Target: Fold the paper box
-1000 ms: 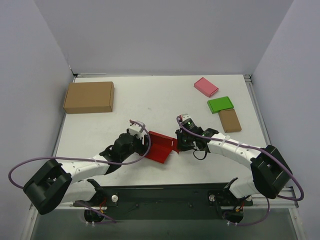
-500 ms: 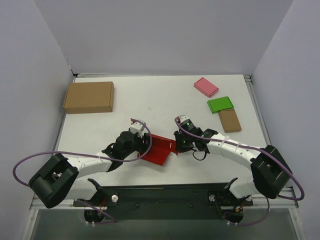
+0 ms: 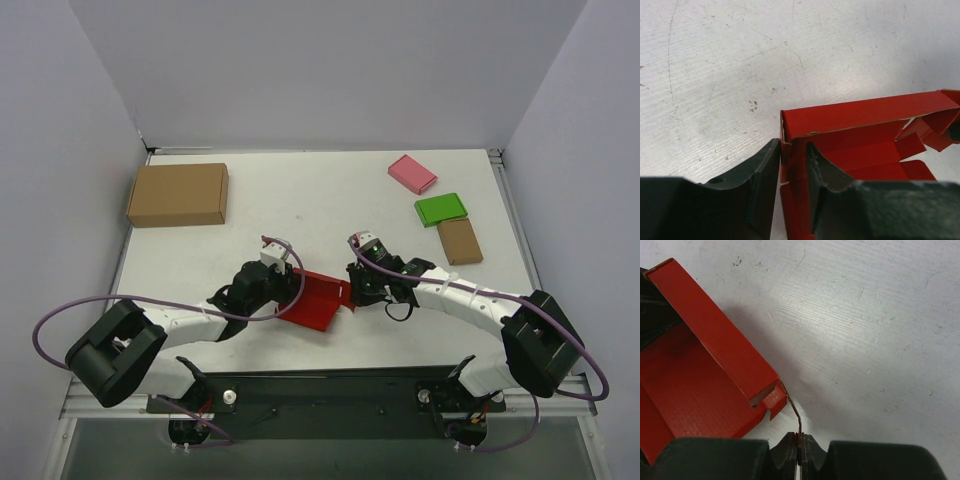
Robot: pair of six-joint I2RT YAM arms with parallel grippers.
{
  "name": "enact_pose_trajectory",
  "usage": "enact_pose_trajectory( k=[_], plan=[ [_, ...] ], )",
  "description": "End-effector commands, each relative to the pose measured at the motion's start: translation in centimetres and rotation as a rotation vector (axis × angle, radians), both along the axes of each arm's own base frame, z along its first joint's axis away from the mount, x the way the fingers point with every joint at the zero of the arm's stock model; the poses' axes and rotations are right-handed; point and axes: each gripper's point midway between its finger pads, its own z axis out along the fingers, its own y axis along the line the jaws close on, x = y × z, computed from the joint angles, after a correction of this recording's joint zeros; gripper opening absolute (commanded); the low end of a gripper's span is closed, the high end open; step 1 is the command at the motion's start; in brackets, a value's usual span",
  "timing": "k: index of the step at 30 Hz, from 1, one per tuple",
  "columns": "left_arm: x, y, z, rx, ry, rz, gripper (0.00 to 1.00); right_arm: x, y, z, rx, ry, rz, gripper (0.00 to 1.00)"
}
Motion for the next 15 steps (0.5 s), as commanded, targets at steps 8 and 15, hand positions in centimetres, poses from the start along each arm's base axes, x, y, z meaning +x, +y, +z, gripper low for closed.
enact_pose_trajectory(
  k=[8,15],
  plan=[
    [0.8,-0.7,0.8,-0.042,-0.047,-0.004,0.15,0.9,1.7,3.3,0.147,-0.01,-0.003,0.41],
    [0.4,-0.2,0.5,-0.04,-0.052,-0.002,0.1,1.5,-0.5,5.5,0.235,-0.072,-0.082,0.61]
  ],
)
